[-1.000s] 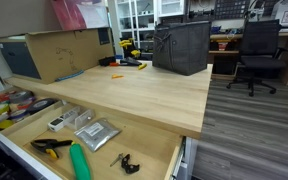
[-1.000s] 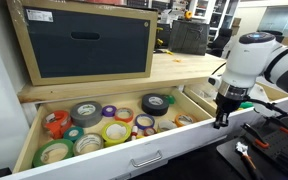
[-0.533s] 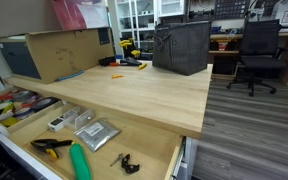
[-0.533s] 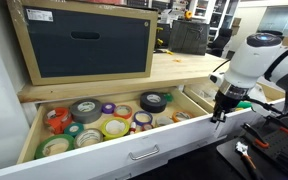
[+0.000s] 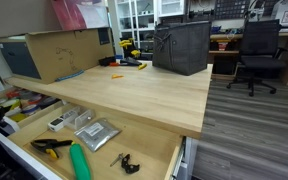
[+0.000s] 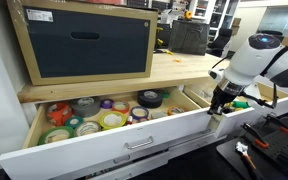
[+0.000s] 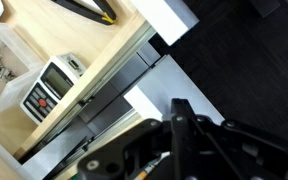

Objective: Close the topmost drawers.

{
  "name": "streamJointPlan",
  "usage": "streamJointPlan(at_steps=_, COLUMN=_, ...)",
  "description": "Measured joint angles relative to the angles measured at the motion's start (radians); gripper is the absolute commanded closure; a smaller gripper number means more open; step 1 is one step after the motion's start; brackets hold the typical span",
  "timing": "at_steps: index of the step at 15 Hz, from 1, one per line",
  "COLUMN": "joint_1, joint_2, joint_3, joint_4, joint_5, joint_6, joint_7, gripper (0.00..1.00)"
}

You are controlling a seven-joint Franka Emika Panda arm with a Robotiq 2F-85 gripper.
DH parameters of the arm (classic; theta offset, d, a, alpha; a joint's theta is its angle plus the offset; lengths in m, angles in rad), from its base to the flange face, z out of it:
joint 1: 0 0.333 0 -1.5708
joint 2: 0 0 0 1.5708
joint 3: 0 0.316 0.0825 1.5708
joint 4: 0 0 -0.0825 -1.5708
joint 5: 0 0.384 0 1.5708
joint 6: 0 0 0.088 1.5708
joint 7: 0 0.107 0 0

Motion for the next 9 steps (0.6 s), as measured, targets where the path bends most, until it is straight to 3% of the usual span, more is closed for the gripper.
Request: streamJointPlan(at_steps=9, joint_1=-0.001, joint_2=0.148, joint_3=-0.032, joint_4=0.076, joint_5=-0.018, joint_6=-0.035, joint_7=-0.148, gripper=1.00)
